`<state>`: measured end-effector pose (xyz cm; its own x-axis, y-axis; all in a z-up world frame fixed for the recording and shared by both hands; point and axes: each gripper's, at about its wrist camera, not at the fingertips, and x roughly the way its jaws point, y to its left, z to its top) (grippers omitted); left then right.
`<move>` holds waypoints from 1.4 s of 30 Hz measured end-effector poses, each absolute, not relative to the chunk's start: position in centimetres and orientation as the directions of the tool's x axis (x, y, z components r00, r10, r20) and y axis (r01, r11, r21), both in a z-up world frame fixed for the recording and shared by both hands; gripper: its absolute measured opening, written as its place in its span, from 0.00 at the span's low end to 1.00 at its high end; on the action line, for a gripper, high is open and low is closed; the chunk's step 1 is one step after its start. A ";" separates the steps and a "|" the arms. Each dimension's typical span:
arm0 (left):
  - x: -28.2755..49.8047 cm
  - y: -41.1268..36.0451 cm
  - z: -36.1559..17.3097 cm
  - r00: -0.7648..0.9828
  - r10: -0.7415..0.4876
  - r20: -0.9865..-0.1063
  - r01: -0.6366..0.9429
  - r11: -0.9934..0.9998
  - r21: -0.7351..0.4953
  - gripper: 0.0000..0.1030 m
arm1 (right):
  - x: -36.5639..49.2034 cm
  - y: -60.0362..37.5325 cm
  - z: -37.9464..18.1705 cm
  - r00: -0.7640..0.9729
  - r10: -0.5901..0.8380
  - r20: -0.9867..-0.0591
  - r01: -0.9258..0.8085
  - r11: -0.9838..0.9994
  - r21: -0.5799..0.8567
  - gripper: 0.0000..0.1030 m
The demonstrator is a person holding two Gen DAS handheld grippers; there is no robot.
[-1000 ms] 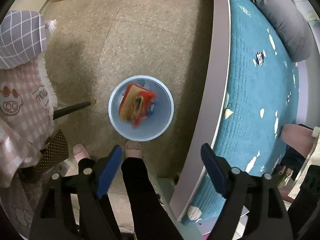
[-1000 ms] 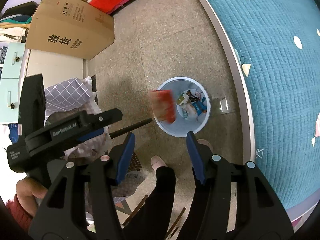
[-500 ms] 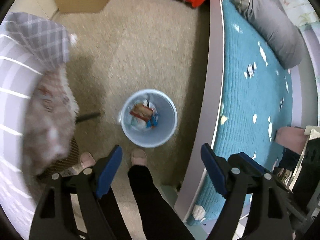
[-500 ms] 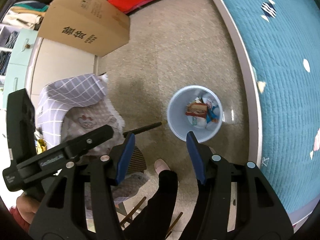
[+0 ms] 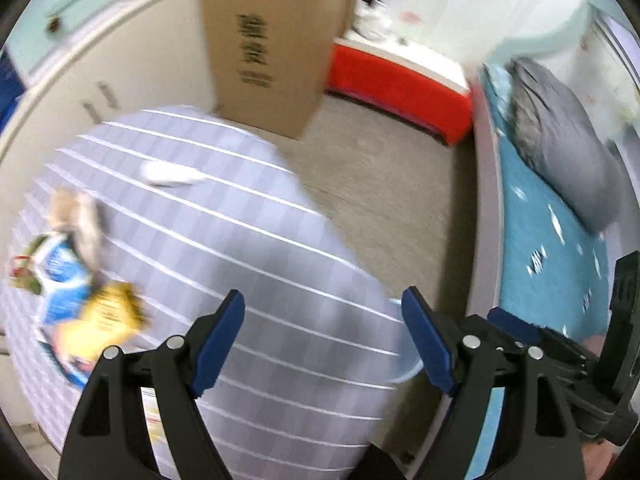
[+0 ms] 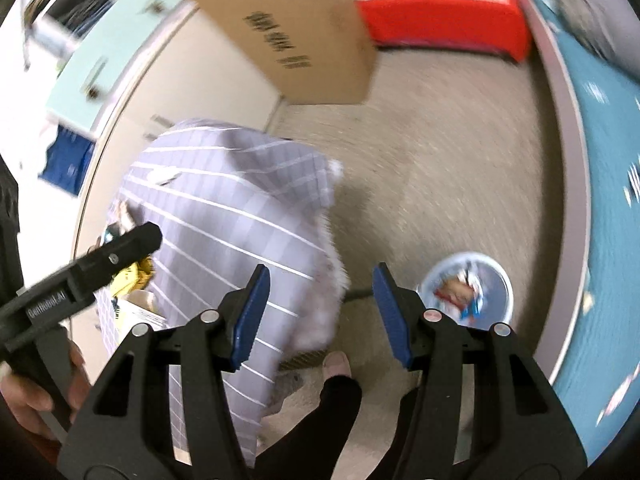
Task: Collect trash
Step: 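Move both open tools back over the table, then grasp the tan cloth item with the left tool while the right tool grasps the white dropper bottle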
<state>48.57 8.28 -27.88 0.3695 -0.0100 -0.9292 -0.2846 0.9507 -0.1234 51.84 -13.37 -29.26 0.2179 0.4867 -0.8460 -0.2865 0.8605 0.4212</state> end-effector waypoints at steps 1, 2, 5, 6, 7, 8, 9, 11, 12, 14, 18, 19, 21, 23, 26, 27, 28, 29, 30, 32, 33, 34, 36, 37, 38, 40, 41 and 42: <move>48.4 10.0 -27.4 0.376 0.005 -0.927 -0.302 0.946 -0.117 0.77 | 52.1 -11.8 -29.0 0.218 0.488 -0.845 -0.313 0.855 0.413 0.52; 48.1 11.9 -27.0 0.382 0.020 -0.924 -0.320 0.941 -0.112 0.77 | 52.3 -10.1 -28.7 0.216 0.493 -0.843 -0.339 0.847 0.409 0.52; 47.3 19.2 -26.0 0.384 0.059 -0.921 -0.402 0.909 -0.109 0.77 | 52.9 -4.3 -28.2 0.217 0.501 -0.838 -0.417 0.824 0.384 0.52; 47.1 20.8 -25.8 0.383 0.066 -0.922 -0.420 0.901 -0.110 0.77 | 53.2 -2.2 -28.1 0.216 0.503 -0.837 -0.445 0.813 0.374 0.52; 46.9 23.1 -25.8 0.380 0.076 -0.922 -0.441 0.891 -0.109 0.77 | 53.4 -0.4 -28.1 0.215 0.506 -0.836 -0.467 0.805 0.367 0.52; 46.7 25.3 -25.9 0.370 0.086 -0.925 -0.461 0.881 -0.102 0.77 | 53.6 1.2 -28.2 0.214 0.506 -0.835 -0.484 0.798 0.360 0.52; 46.3 26.8 -26.0 0.364 0.089 -0.927 -0.477 0.873 -0.104 0.77 | 53.7 2.4 -28.2 0.214 0.507 -0.835 -0.497 0.792 0.354 0.52; 46.1 30.2 -26.3 0.358 0.073 -0.931 -0.502 0.856 -0.126 0.76 | 54.3 5.6 -28.6 0.219 0.504 -0.835 -0.533 0.779 0.330 0.52; 46.0 32.3 -27.0 0.337 0.058 -0.940 -0.521 0.843 -0.135 0.76 | 54.6 7.1 -28.8 0.224 0.495 -0.839 -0.548 0.776 0.312 0.53; 46.2 35.1 -28.1 0.301 0.030 -0.953 -0.546 0.825 -0.146 0.76 | 55.2 9.9 -29.3 0.231 0.479 -0.847 -0.575 0.769 0.278 0.53; 46.0 40.5 -31.0 0.275 -0.082 -0.958 -0.611 0.754 -0.240 0.76 | 56.1 13.7 -30.1 0.238 0.448 -0.862 -0.610 0.759 0.226 0.53; 46.1 40.9 -31.7 0.273 -0.096 -0.957 -0.626 0.738 -0.252 0.76 | 56.5 14.6 -30.4 0.236 0.439 -0.867 -0.614 0.759 0.216 0.53; 46.7 41.6 -32.8 0.265 -0.107 -0.958 -0.628 0.735 -0.256 0.76 | 57.1 15.7 -30.8 0.230 0.431 -0.872 -0.623 0.754 0.209 0.57; 47.5 41.8 -33.9 0.226 -0.093 -0.970 -0.623 0.752 -0.218 0.76 | 57.6 16.4 -31.1 0.229 0.419 -0.879 -0.627 0.754 0.196 0.59; 48.8 41.4 -35.1 0.203 -0.097 -0.974 -0.584 0.786 -0.200 0.70 | 58.3 17.0 -31.7 0.217 0.409 -0.887 -0.626 0.755 0.195 0.59; 49.2 41.3 -35.6 0.192 -0.100 -0.976 -0.572 0.797 -0.195 0.65 | 58.5 17.2 -31.9 0.212 0.408 -0.888 -0.625 0.755 0.198 0.59; 49.5 41.2 -36.1 0.176 -0.110 -0.978 -0.568 0.800 -0.193 0.53 | 58.6 17.3 -32.1 0.205 0.410 -0.889 -0.626 0.753 0.203 0.59; 49.6 41.4 -36.4 0.165 -0.124 -0.979 -0.569 0.798 -0.197 0.48 | 58.7 17.5 -32.2 0.203 0.410 -0.889 -0.627 0.752 0.203 0.59; 49.7 41.4 -36.5 0.166 -0.123 -0.978 -0.571 0.797 -0.197 0.47 | 58.8 17.5 -32.2 0.201 0.409 -0.890 -0.629 0.751 0.203 0.59; 49.9 41.4 -36.6 0.157 -0.113 -0.981 -0.557 0.810 -0.183 0.36 | 58.8 17.8 -32.5 0.191 0.407 -0.893 -0.633 0.746 0.205 0.58; 50.0 41.4 -36.5 0.160 -0.108 -0.981 -0.552 0.814 -0.180 0.33 | 58.8 17.8 -32.6 0.187 0.408 -0.894 -0.636 0.744 0.207 0.50; 50.0 41.3 -36.3 0.164 -0.102 -0.981 -0.552 0.815 -0.177 0.26 | 58.7 17.8 -32.8 0.180 0.405 -0.896 -0.639 0.741 0.206 0.45; 49.9 41.4 -35.6 0.183 -0.087 -0.979 -0.559 0.810 -0.177 0.04 | 58.5 17.7 -32.9 0.193 0.391 -0.900 -0.644 0.743 0.184 0.30; 49.9 41.4 -35.3 0.204 -0.097 -0.974 -0.561 0.804 -0.198 0.04 | 58.5 17.5 -33.0 0.193 0.391 -0.900 -0.644 0.742 0.185 0.26; 49.9 41.5 -34.9 0.228 -0.106 -0.968 -0.562 0.797 -0.219 0.04 | 58.4 17.3 -33.0 0.182 0.402 -0.897 -0.640 0.741 0.203 0.24; 49.8 41.0 -33.7 0.263 -0.089 -0.961 -0.555 0.801 -0.226 0.04 | 58.3 16.8 -33.0 0.173 0.418 -0.892 -0.631 0.743 0.225 0.24; 49.8 40.7 -33.0 0.281 -0.084 -0.956 -0.544 0.806 -0.231 0.04 | 58.2 16.4 -32.9 0.168 0.429 -0.887 -0.625 0.743 0.241 0.24; 49.9 40.3 -32.4 0.292 -0.078 -0.953 -0.538 0.811 -0.231 0.04 | 58.2 16.0 -32.8 0.162 0.440 -0.883 -0.617 0.744 0.258 0.24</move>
